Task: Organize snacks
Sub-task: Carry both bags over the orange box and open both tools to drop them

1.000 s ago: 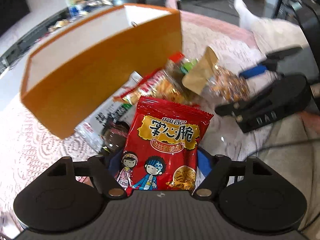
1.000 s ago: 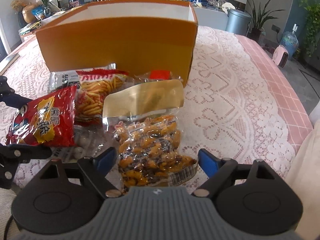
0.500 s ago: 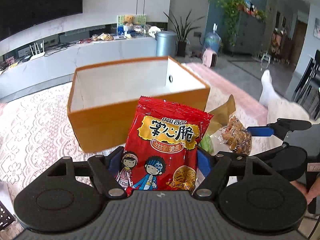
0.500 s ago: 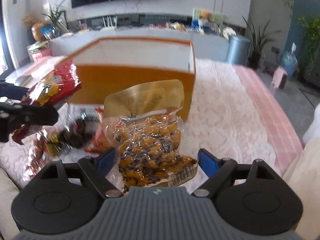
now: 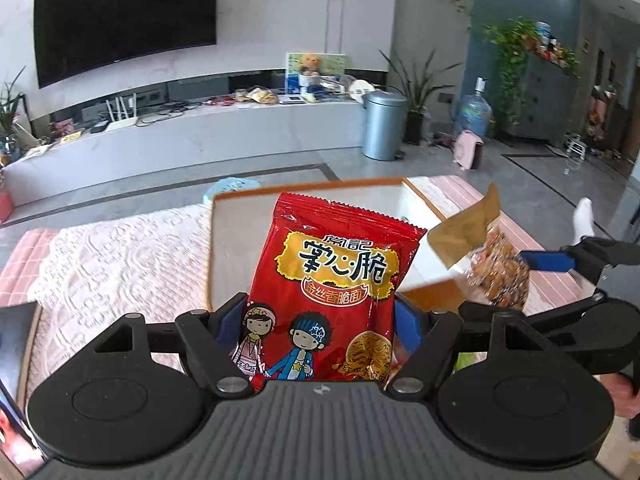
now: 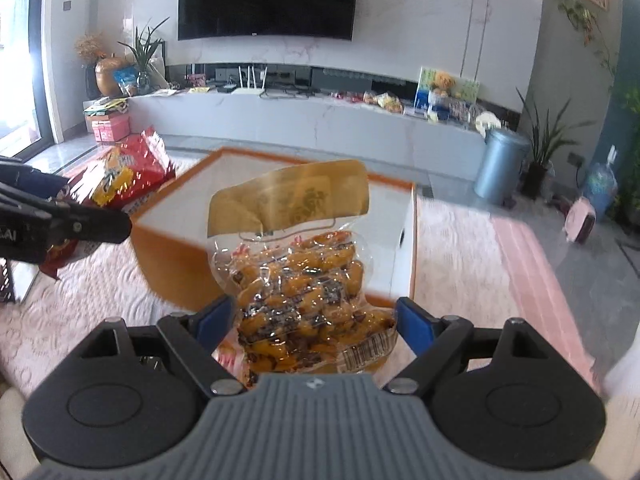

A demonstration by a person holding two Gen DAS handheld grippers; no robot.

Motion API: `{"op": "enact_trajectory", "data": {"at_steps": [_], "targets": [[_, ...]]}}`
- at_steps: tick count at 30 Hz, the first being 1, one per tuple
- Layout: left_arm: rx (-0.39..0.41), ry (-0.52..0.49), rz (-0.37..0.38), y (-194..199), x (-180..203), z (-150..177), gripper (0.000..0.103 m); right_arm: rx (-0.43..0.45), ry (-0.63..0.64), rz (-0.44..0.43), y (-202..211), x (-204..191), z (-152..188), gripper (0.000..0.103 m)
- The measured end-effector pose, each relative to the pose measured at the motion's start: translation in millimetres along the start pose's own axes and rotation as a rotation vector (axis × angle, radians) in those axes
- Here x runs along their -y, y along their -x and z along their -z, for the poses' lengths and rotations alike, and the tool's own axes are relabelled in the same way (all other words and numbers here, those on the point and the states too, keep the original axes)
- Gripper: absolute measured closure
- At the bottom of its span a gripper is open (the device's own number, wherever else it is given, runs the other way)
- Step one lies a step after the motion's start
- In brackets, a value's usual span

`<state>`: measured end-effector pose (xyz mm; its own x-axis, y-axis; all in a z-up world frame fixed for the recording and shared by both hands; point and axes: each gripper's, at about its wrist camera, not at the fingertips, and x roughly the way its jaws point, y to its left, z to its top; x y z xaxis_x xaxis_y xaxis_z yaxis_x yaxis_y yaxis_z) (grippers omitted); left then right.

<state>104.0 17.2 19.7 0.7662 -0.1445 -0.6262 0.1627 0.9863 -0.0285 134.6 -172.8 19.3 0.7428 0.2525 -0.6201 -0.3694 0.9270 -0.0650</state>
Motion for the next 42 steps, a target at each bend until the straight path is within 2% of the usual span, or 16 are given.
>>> {"op": "enact_trajectory", "data": {"at_steps": [4,10,15,20,28,31,38,42], "targets": [[0.003,-0.012,-0.014,-10,-4,-17,0.017,0.015,0.014,0.007,-19,4,-32,0.019],[-0.091,0.008,-0.039,-46,-14,-30,0.017,-0.056,-0.005,-0.007,-70,10,-64,0.019],[-0.175,0.043,-0.042,-80,-26,-30,0.017,-0.15,-0.004,-0.002,-117,8,-65,0.019],[-0.246,0.032,-0.054,-107,-31,-32,0.017,-0.238,-0.013,0.002,-157,8,-61,0.019],[-0.355,-0.059,-0.088,-141,-21,-20,0.017,-0.364,-0.002,-0.017,-200,5,-58,0.019],[-0.388,-0.065,-0.093,-147,-21,-17,0.017,-0.402,0.051,-0.005,-211,-2,-60,0.019],[-0.412,-0.112,-0.121,-154,-17,-17,0.02,-0.515,0.061,-0.042,-238,4,-66,0.019],[-0.391,-0.081,-0.115,-151,-19,-19,0.018,-0.555,0.048,-0.054,-246,5,-71,0.018]]}}
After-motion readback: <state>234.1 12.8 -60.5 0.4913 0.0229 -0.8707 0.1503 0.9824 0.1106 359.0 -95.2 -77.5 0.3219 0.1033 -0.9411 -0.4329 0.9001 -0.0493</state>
